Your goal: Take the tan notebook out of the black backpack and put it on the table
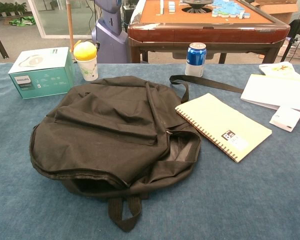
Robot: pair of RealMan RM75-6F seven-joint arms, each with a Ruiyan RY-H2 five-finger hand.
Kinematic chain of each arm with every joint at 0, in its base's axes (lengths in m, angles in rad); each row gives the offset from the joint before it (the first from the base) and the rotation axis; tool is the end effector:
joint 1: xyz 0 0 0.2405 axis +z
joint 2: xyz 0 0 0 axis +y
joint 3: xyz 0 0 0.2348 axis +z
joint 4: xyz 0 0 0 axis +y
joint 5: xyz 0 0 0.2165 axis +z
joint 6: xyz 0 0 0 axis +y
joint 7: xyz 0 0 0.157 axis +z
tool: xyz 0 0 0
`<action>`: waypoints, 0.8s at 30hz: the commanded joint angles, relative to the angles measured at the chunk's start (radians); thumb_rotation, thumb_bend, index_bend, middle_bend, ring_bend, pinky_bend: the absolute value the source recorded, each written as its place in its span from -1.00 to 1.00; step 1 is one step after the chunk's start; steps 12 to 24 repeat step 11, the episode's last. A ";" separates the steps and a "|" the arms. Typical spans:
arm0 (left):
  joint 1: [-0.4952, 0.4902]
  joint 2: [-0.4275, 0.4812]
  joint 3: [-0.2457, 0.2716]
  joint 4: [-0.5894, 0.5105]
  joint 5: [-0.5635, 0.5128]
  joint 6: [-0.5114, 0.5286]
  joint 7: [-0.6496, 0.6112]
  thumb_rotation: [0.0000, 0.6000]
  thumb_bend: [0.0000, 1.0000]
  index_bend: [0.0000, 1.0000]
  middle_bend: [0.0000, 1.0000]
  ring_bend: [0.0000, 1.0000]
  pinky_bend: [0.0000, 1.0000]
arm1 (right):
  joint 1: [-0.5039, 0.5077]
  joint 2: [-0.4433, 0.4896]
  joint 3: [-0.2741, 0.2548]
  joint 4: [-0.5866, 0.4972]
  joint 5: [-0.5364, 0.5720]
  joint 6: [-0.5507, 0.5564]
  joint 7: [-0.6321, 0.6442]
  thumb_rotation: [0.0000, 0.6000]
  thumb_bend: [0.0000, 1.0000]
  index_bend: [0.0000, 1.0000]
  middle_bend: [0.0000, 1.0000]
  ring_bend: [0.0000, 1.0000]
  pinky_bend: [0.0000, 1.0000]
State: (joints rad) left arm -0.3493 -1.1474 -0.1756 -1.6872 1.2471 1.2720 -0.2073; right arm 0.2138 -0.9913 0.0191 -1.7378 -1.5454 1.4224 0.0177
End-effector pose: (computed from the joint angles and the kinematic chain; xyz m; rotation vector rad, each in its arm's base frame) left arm -0.2434 0.2873 0.1274 -1.2778 -1.1977 -1.1898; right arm -0.2539 -0.2186 0.1536 1.5476 -0.8785 0.9745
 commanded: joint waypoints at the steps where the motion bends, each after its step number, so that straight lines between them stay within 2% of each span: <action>1: 0.049 -0.020 0.030 0.045 0.045 0.072 0.047 1.00 -0.53 -0.81 -1.00 -1.00 -1.00 | -0.032 -0.013 -0.017 0.012 -0.020 0.034 0.011 1.00 0.12 -0.02 -0.14 -0.23 -0.10; 9: 0.152 -0.026 0.103 0.046 0.113 0.194 0.119 1.00 -0.53 -0.77 -1.00 -1.00 -1.00 | -0.100 -0.050 -0.042 0.038 -0.033 0.096 0.002 1.00 0.12 -0.02 -0.13 -0.22 -0.10; 11: 0.175 -0.023 0.121 0.031 0.123 0.212 0.137 1.00 -0.53 -0.77 -1.00 -1.00 -1.00 | -0.112 -0.061 -0.046 0.043 -0.031 0.101 0.002 1.00 0.12 -0.03 -0.20 -0.30 -0.13; 24: 0.175 -0.023 0.121 0.031 0.123 0.212 0.137 1.00 -0.53 -0.77 -1.00 -1.00 -1.00 | -0.112 -0.061 -0.046 0.043 -0.031 0.101 0.002 1.00 0.12 -0.03 -0.20 -0.30 -0.13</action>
